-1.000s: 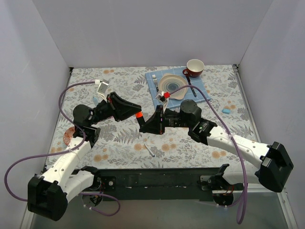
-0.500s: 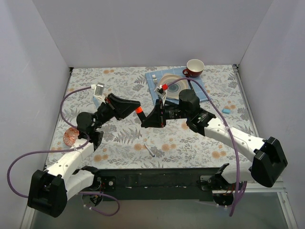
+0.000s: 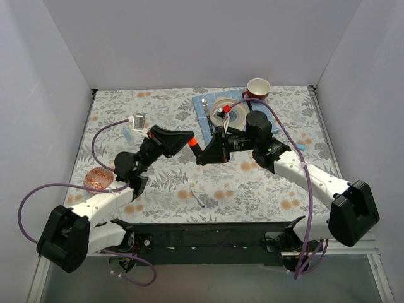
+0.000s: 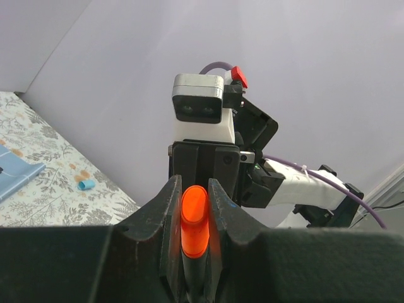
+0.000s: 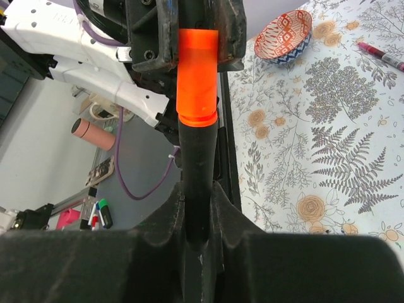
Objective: Insert the pens into the pen caps
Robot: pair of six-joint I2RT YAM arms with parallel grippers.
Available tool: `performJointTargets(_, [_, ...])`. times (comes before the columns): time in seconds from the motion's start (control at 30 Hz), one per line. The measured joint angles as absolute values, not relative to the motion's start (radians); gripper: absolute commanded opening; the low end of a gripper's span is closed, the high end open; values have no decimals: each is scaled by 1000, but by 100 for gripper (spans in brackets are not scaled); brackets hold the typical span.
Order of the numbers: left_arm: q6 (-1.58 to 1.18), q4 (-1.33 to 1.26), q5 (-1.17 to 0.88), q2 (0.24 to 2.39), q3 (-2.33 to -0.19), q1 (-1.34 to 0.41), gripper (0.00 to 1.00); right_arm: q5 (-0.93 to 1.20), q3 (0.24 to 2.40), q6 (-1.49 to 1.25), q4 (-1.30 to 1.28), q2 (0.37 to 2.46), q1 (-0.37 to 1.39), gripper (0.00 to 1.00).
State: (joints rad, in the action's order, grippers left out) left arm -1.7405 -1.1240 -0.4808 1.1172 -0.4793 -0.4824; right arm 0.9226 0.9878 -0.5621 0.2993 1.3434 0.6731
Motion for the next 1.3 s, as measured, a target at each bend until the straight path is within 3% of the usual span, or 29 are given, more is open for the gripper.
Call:
performJointTargets(0.9, [-1725, -1145, -259, 1168, -448, -628, 0, 1044, 1060, -438, 70, 1371, 615, 1])
performJointTargets(1.3, [-1662, -987, -205, 1111, -470, -680, 0, 999, 1079, -366, -67, 1343, 615, 1])
